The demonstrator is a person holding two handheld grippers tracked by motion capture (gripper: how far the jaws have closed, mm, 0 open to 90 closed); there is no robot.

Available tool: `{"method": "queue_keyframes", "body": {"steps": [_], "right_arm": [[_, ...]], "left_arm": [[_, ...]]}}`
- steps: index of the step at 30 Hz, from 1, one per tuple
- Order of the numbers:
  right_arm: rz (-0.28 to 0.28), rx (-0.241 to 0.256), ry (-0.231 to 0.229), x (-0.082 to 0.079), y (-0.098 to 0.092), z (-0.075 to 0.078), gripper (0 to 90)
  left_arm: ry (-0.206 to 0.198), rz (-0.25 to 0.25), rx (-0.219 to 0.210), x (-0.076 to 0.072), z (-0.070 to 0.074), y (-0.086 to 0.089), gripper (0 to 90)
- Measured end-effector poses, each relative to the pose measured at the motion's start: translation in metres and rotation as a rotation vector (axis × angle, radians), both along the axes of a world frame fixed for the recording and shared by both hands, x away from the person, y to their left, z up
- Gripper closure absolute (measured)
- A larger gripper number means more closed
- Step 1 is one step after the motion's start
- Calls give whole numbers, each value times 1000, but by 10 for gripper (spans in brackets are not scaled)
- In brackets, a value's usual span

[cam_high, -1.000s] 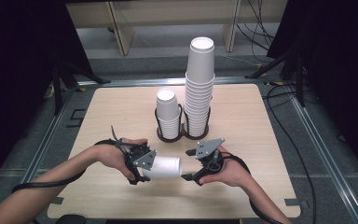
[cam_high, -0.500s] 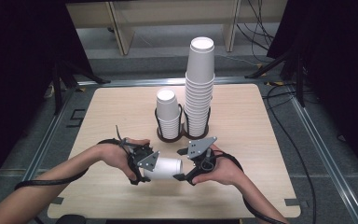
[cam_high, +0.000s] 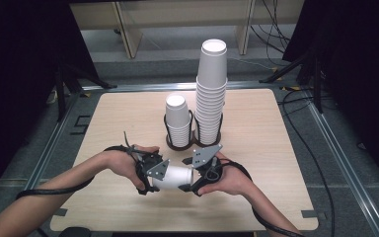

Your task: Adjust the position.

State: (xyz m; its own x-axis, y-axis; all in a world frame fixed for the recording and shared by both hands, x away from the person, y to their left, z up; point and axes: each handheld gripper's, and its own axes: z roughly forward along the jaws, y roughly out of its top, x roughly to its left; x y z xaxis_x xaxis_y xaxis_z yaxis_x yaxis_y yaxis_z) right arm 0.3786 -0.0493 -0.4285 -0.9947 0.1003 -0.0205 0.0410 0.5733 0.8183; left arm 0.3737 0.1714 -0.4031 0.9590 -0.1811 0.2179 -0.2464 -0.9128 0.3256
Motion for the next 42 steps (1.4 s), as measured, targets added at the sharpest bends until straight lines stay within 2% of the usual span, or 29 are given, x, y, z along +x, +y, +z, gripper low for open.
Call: {"method": "queue_keyframes", "body": {"steps": [1, 2, 6, 8, 10, 13, 15, 23, 29, 35, 38, 42], "right_arm": [[15, -3, -12, 1, 3, -1, 139], [6, -11, 12, -1, 4, -2, 139], [12, -16, -5, 1, 7, -2, 139], [11, -16, 14, 0, 7, -3, 139], [15, -16, -2, 1, 8, -3, 139], [11, -28, 20, 0, 8, -6, 144], [18, -30, 6, 0, 9, -8, 147], [22, -38, 10, 0, 11, -11, 162], [19, -40, 21, 1, 10, -14, 229], [13, -33, 42, 0, 9, -15, 240], [24, -30, 13, 0, 9, -14, 246], [29, -24, 10, -1, 7, -15, 247]], "left_arm": [[1, 1, -5, 0, 1, -1, 178], [1, 1, -5, 0, 1, -1, 177], [-6, -7, -10, 0, 3, -3, 177], [-5, -10, -6, 0, 3, -3, 177], [-5, -9, -5, 0, 3, -3, 177], [-6, -9, -8, 0, 4, -3, 177], [-8, -13, -8, -1, 5, -4, 177], [-14, -21, -10, -2, 7, -6, 177], [-17, -28, -11, -3, 9, -7, 176], [-9, -23, -15, -3, 9, -6, 174], [-6, -22, -28, -4, 9, -6, 160], [9, -35, -44, -4, 8, -4, 144]]}}
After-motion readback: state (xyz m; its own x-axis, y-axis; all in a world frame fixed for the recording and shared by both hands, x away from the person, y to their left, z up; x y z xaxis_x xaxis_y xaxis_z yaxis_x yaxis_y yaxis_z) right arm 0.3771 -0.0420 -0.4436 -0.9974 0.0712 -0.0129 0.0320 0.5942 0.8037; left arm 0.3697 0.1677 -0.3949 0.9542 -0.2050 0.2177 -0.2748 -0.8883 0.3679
